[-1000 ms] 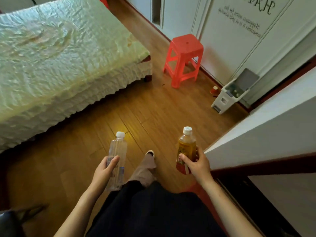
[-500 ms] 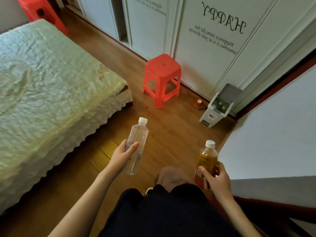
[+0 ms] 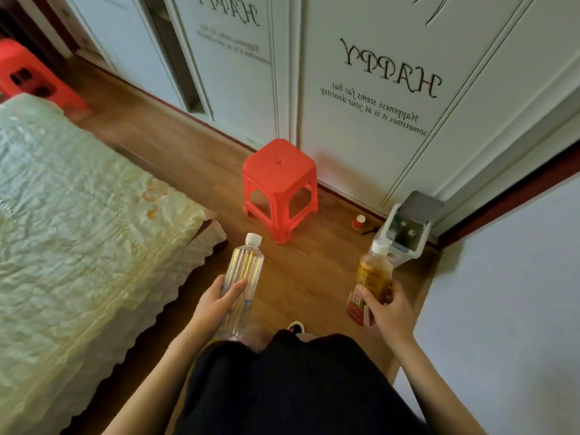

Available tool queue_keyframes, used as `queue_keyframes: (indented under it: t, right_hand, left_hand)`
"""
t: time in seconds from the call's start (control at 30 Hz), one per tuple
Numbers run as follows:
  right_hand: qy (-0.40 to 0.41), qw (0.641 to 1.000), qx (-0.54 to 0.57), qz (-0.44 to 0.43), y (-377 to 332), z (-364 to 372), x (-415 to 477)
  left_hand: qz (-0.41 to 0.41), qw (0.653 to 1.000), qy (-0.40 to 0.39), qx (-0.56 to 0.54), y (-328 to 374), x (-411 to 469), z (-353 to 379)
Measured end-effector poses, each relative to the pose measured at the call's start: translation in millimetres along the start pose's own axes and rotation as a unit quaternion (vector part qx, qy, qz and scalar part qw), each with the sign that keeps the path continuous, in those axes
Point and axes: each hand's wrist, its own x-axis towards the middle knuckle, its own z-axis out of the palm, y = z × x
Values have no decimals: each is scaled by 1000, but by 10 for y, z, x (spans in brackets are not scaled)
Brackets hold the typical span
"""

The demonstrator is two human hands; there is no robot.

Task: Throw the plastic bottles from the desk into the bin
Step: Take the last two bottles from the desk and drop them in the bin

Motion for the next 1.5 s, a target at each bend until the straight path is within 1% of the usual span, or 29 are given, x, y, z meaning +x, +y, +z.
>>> queue_keyframes:
  t: [0.1,0.23,0.33,0.47,0.6,0.7,0.83,0.93,1.1,1.27,1.33,1.43,1.5]
  right_hand:
    - [-11,999,31,-2,-308,27,484]
    - [14,998,58,8,-539,60,1039]
    - [42,997,65,28,-567,66,1445]
    - [80,993,49,67,-617,-4,1964]
    - [136,984,29,109,-788,-173,2322]
    - [185,972,43,142,-866,-340,2499]
    - [244,949,65,188,-863,-533,2585]
    - [285,929,83,220,-822,-672,2629]
    - [329,899,103,271,-562,-928,2790]
    - [344,872,130,323,-57,-1145,3176]
    - [341,867,146,333,177,-1222,3354]
    - [320,876,169,319,631,-1301,3642]
    - [305,882,184,309,994,-1314,3865]
  left_hand:
    - [10,1000,17,17,313,415,-23]
    - [-1,999,19,46,618,1038,3]
    - [-8,998,-11,58,880,1601,102]
    - [16,995,-51,88,1418,2437,381]
    - [48,982,-118,140,2091,3217,761]
    - [92,959,-188,190,2598,3680,1173]
    - [160,902,-284,282,3150,4005,1838]
    - [174,868,-337,320,3371,4113,2343]
    - [156,834,-381,366,3350,4237,3095]
    - [92,824,-394,398,2990,4356,3815]
    - [71,825,-392,401,2795,4425,4123]
    - [31,844,-366,391,2409,4554,4627]
    - [9,849,-364,383,2078,4679,4968]
